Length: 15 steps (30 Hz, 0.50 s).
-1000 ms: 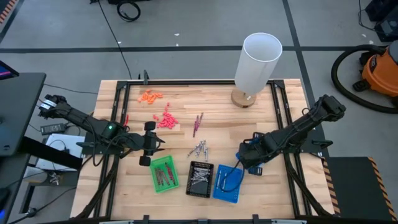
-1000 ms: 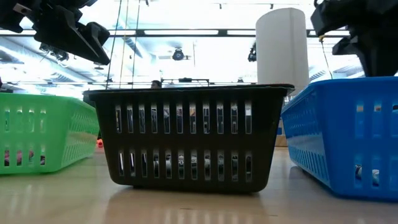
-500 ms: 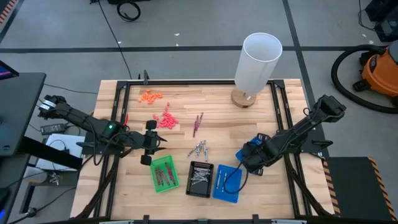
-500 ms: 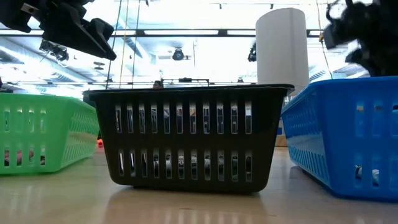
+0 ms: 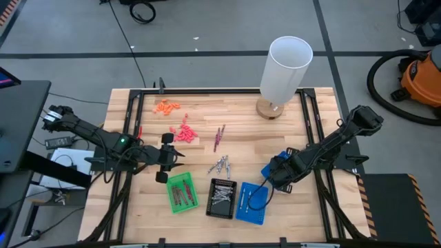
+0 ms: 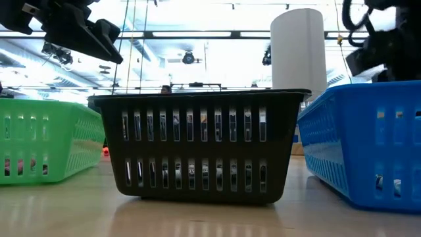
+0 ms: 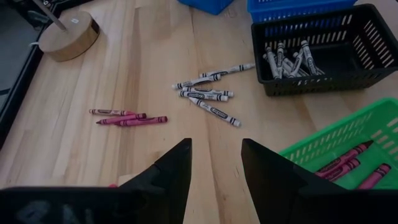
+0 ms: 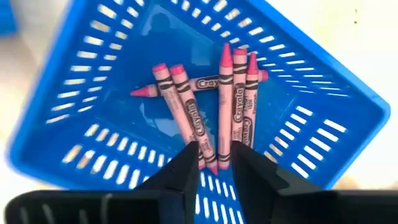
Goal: Sort crayons
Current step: Put the white crayon into the left blue basket
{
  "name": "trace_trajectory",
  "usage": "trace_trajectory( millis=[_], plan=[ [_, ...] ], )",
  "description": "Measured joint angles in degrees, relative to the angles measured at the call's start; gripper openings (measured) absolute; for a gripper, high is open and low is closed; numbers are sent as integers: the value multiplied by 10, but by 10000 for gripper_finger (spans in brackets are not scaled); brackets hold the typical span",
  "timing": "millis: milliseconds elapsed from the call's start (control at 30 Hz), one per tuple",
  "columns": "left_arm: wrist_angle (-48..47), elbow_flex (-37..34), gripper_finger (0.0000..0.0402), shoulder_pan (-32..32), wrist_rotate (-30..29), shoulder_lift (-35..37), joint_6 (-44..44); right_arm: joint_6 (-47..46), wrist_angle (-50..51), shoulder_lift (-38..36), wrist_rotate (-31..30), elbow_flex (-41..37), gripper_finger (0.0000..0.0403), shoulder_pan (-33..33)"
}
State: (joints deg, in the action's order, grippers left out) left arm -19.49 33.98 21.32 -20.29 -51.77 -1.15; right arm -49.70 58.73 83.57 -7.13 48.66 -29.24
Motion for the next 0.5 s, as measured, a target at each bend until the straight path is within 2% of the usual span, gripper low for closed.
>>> trace_trajectory(
  millis=[100,300,500],
  plan=[
    [0,0,151,0,0,0,0,18,15,0,0,29,111,13],
    [0,0,151,0,0,0,3,80,-8,0,-75,83,108,44],
    [17,0,151,0,0,0,12,169,-128,11,-116,80,107,99]
  ],
)
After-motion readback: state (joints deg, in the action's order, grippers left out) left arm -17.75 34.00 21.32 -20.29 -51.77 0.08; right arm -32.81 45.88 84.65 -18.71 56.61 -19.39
